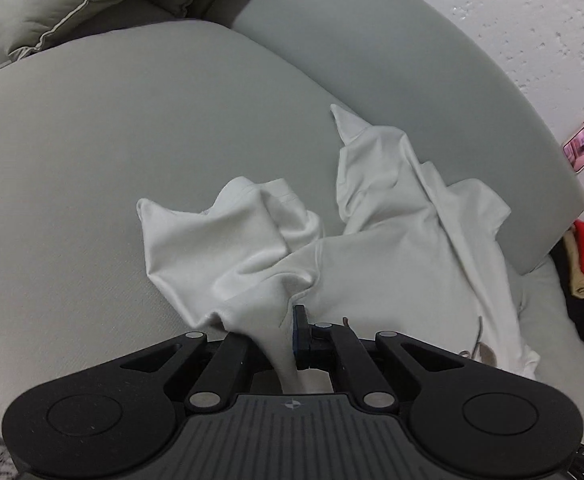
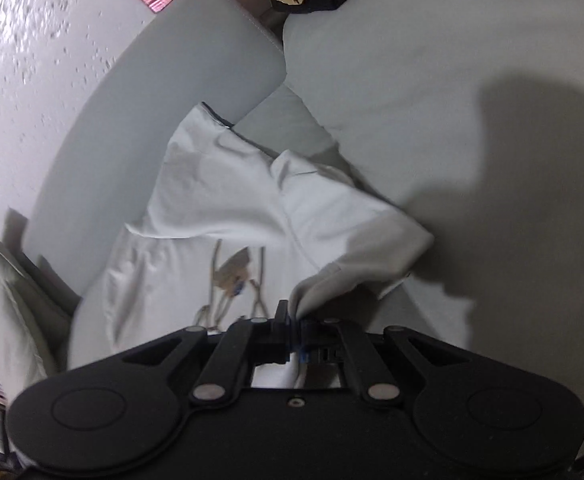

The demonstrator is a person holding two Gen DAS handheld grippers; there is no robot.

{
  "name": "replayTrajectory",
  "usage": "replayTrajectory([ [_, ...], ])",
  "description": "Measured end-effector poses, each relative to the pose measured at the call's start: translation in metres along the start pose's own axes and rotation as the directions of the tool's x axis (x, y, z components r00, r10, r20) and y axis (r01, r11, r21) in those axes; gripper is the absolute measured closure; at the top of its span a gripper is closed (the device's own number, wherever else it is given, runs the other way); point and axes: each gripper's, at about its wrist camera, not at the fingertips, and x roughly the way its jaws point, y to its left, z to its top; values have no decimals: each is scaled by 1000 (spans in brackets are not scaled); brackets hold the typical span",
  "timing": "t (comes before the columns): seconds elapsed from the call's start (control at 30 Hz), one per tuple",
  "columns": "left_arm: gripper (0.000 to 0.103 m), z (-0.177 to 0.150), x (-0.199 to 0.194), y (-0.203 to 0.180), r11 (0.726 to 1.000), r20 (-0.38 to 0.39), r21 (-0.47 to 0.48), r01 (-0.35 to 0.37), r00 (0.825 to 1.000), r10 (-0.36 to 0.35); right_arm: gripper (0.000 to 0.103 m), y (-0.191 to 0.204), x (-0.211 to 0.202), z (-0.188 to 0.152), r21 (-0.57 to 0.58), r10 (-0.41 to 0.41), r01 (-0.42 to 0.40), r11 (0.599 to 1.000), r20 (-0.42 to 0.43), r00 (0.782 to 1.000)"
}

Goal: Fold clothes

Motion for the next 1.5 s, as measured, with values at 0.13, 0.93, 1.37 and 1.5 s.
replayTrajectory([
  [0.13,103,12,-61,-30,997,98,45,64,993,-68,99,5,-31,1,-32,17,-17,999,8,1000],
  [0.93,88,-56,-181,-4,896,143,422,-135,986,82,60,-12,-148,-29,-157,35,-53,986,-116,993],
  [1.37,77,-145,-82,-89,791,97,611,-16,994,-55,87,29,-73,-104,-380,83,-118,917,-107,991],
  [1.5,87,-156,-59,-86,719,-15,692,-73,993,115,87,40,-54,-123,-498,-16,-52,865,-132,991],
])
